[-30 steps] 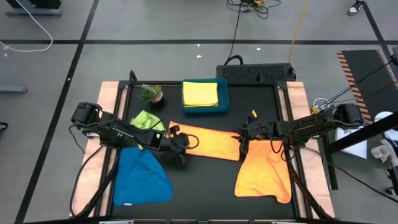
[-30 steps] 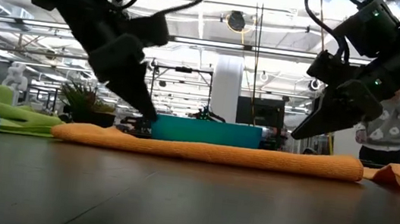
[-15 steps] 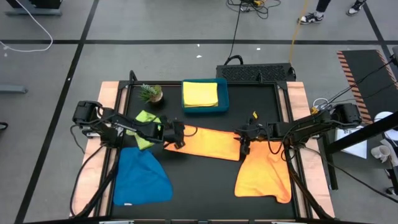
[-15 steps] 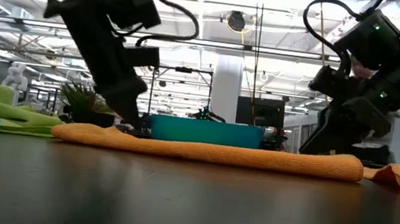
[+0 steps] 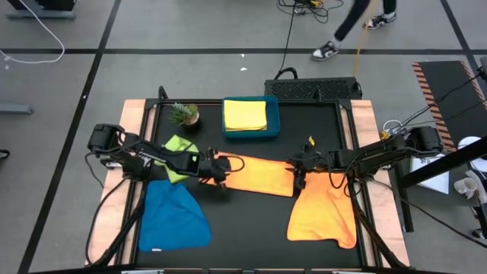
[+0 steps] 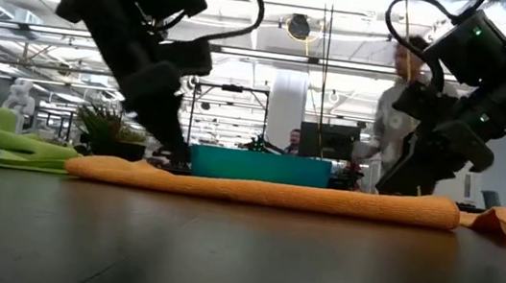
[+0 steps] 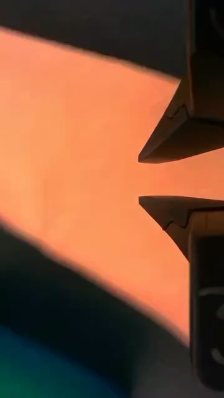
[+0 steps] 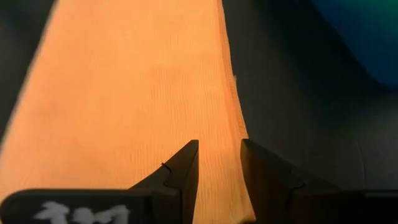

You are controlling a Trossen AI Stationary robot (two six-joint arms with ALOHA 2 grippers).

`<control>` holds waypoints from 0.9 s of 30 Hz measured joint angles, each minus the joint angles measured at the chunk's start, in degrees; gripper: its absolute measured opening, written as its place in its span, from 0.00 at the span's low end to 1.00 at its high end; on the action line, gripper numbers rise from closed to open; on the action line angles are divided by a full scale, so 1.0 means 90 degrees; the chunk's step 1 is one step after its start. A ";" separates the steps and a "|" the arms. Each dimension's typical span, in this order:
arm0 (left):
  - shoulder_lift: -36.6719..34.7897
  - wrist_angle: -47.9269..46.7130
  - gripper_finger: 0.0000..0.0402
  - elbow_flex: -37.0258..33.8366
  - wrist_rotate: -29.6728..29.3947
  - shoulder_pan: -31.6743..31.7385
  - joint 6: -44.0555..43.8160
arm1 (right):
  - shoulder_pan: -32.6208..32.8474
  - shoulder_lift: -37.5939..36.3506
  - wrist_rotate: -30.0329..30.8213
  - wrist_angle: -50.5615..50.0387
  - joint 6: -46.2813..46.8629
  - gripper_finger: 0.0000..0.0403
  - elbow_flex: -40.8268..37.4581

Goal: Fold microfiber towels
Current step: Fold the top orange microfiber cloth

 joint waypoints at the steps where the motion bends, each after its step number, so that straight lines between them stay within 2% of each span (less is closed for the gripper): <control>1: 0.0000 -0.0082 0.24 -0.0001 0.0204 -0.0075 -0.0056 | 0.0000 0.0000 0.0002 0.0126 -0.0002 0.27 0.0000; 3: -0.0001 -0.0072 0.24 -0.0001 0.0674 -0.0218 -0.0072 | -0.0001 -0.0002 0.0003 0.0384 -0.0003 0.27 0.0000; 5: -0.0060 -0.0088 0.24 -0.0001 0.0869 -0.0393 -0.0085 | -0.0022 -0.0002 0.0013 0.0644 -0.0101 0.27 0.0000; 11: -0.0078 -0.0773 0.24 -0.0004 0.0598 -0.0675 -0.0445 | -0.0337 -0.0005 0.0511 0.0633 -0.0060 0.27 0.0000; 20: -0.0015 -0.1142 0.24 -0.0006 0.0732 -0.0769 -0.0789 | -0.0652 0.0136 0.0492 -0.0408 0.0548 0.27 0.0000; 22: 0.0027 -0.1374 0.24 -0.0006 0.0551 -0.0751 -0.0886 | -0.0579 0.0225 0.0465 -0.0458 0.0565 0.27 0.0000; 25: 0.0038 -0.1721 0.24 -0.0004 0.0016 -0.0674 -0.1020 | -0.0468 0.0382 -0.0191 -0.0416 0.0450 0.27 0.0000; 27: 0.0044 -0.1966 0.24 0.0012 -0.0327 -0.0600 -0.1151 | -0.0370 0.0521 -0.0351 -0.0313 0.0452 0.27 0.0006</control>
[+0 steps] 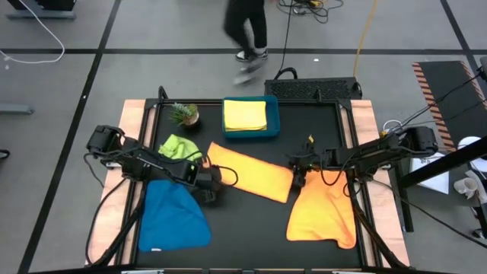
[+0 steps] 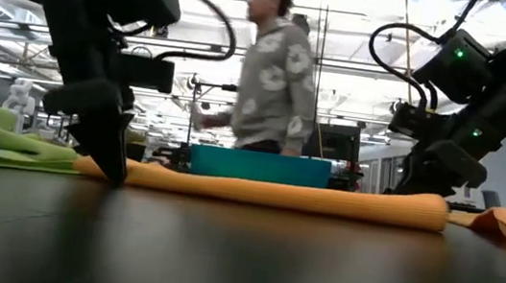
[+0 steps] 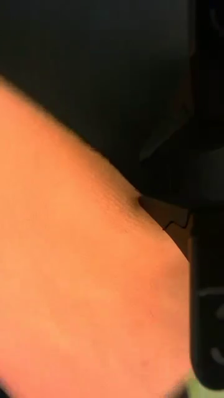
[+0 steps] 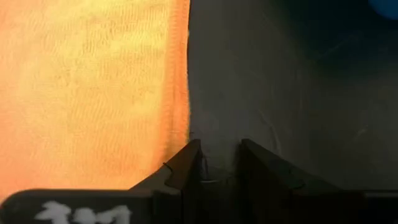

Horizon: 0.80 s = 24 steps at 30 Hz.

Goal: Fold microfiber towels
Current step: Fold the top orange microfiber cloth

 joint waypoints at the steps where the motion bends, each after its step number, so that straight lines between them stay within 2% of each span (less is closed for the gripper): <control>1: 0.0000 -0.0081 0.24 -0.0002 -0.0084 0.0064 -0.0053 | 0.0069 0.0048 0.0025 0.0017 0.0041 0.27 0.0005; 8: 0.0010 -0.0370 0.24 -0.0013 -0.0838 0.0430 -0.0080 | 0.0737 0.0182 0.0012 0.0096 0.0391 0.27 0.0013; 16: -0.0014 -0.0305 0.24 -0.0016 -0.0392 0.0465 0.0041 | 0.1620 0.0206 -0.1000 0.0914 0.0590 0.27 -0.0014; 24: -0.0107 0.0266 0.24 -0.0016 0.0041 -0.0068 0.0387 | 0.2134 0.0198 -0.1077 0.1366 0.0688 0.27 -0.0011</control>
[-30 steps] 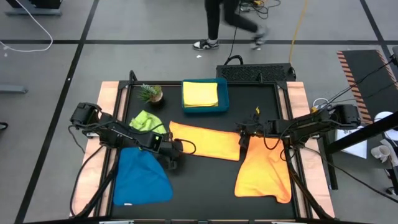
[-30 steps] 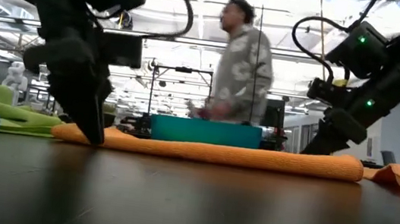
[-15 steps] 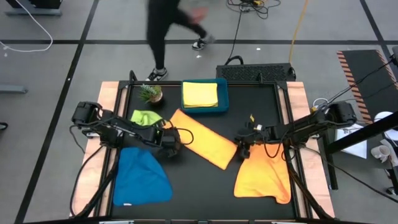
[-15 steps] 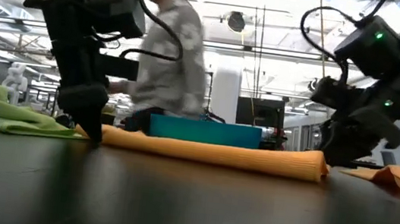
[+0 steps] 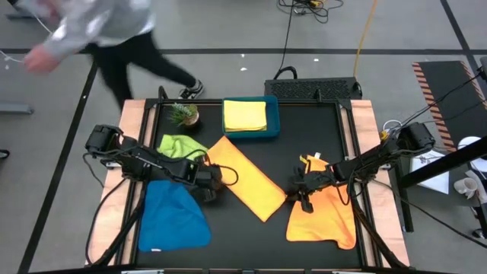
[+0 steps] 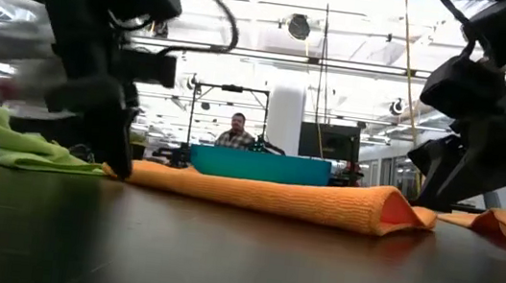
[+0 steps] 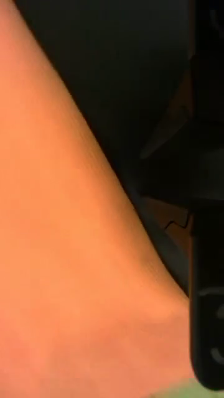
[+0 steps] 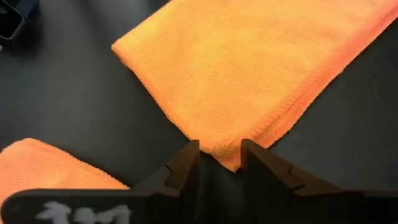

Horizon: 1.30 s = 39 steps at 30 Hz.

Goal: Fold microfiber towels
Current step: Fold the top orange microfiber cloth

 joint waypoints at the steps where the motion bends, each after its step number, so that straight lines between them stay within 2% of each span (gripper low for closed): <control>1: 0.0000 0.0243 0.24 0.0000 0.0086 -0.0061 0.0030 | 0.0006 0.0000 0.0026 -0.0018 0.0000 0.27 0.0000; 5: -0.0025 0.1921 0.24 0.0000 0.0283 -0.0399 0.0386 | -0.0020 0.0000 0.0186 0.0004 -0.0075 0.27 0.0000; 10: 0.0338 0.4177 0.24 0.0011 0.0301 -0.0900 0.1697 | -0.0153 -0.0002 0.0499 0.0063 -0.0368 0.27 0.0000; 14: 0.0902 0.5030 0.25 0.0413 0.0359 -0.1043 0.2413 | -0.0274 -0.0005 0.0615 0.0092 -0.0444 0.27 0.0002; 18: 0.1805 0.4797 0.32 0.1274 0.0528 -0.1033 0.2641 | -0.0366 -0.0005 0.0615 0.0153 -0.0454 0.27 0.0003; 22: 0.2619 0.4344 0.44 0.2186 0.0628 -0.1039 0.2960 | -0.0402 -0.0005 0.0612 0.0202 -0.0447 0.27 0.0007; 27: 0.3011 0.3345 0.60 0.3030 0.0643 -0.1068 0.3241 | -0.0397 -0.0005 0.0610 0.0206 -0.0412 0.27 0.0007; 31: 0.3004 0.3132 0.68 0.3184 0.0599 -0.1122 0.3250 | -0.0395 -0.0007 0.0610 0.0184 -0.0412 0.27 0.0007; 35: 0.3004 0.3021 0.69 0.3134 0.0591 -0.1216 0.3252 | -0.0392 -0.0007 0.0610 0.0230 -0.0428 0.27 0.0007; 39: 0.3092 0.2880 0.67 0.3098 -0.0069 -0.1314 0.3310 | -0.0392 -0.0007 0.0610 0.0288 -0.0456 0.27 0.0007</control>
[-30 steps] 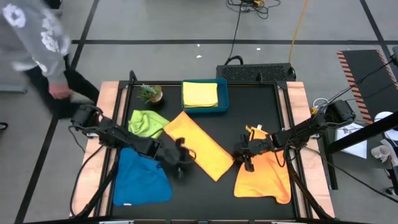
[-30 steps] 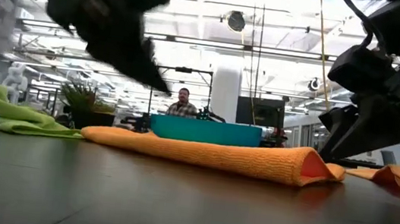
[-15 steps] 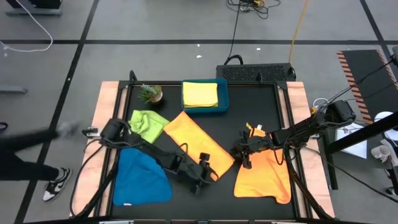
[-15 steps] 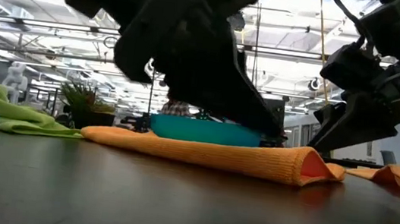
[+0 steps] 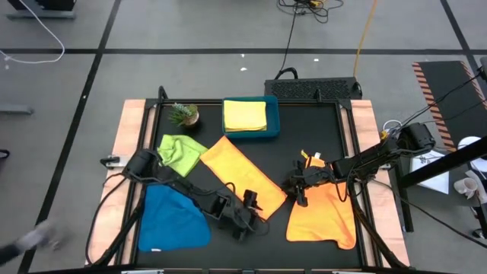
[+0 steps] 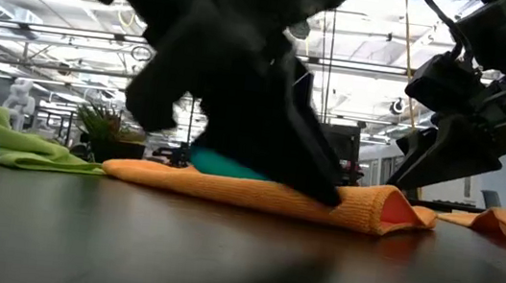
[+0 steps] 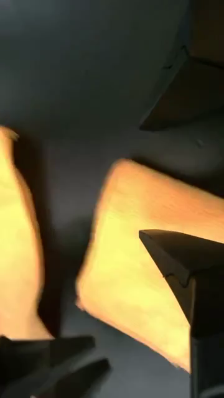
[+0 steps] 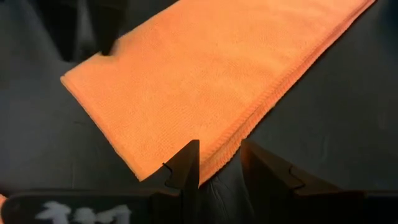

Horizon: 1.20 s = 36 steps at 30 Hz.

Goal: Fold microfiber towels
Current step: Fold the top orange microfiber cloth

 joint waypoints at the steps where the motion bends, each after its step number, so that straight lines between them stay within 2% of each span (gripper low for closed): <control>1: 0.0009 -0.0052 0.66 -0.0014 -0.0164 -0.0033 0.0110 | 0.0000 0.0000 0.0000 0.0013 0.0000 0.27 0.0000; 9: 0.0270 0.0115 0.60 0.0016 -0.0560 -0.0245 0.0646 | 0.0000 -0.0002 0.0022 0.0040 0.0002 0.27 0.0000; 20: 0.0271 0.0162 0.50 0.0016 -0.0415 -0.0271 0.0669 | 0.0000 -0.0002 0.0026 0.0200 0.0000 0.27 0.0000; 27: 0.0312 0.0177 0.48 0.0016 -0.0800 -0.0216 0.1082 | 0.0000 -0.0002 0.0027 0.0200 0.0000 0.27 0.0000; 36: 0.0492 0.0336 0.48 0.0027 -0.0763 -0.0107 0.1277 | 0.0000 -0.0002 0.0028 0.0192 0.0000 0.27 0.0000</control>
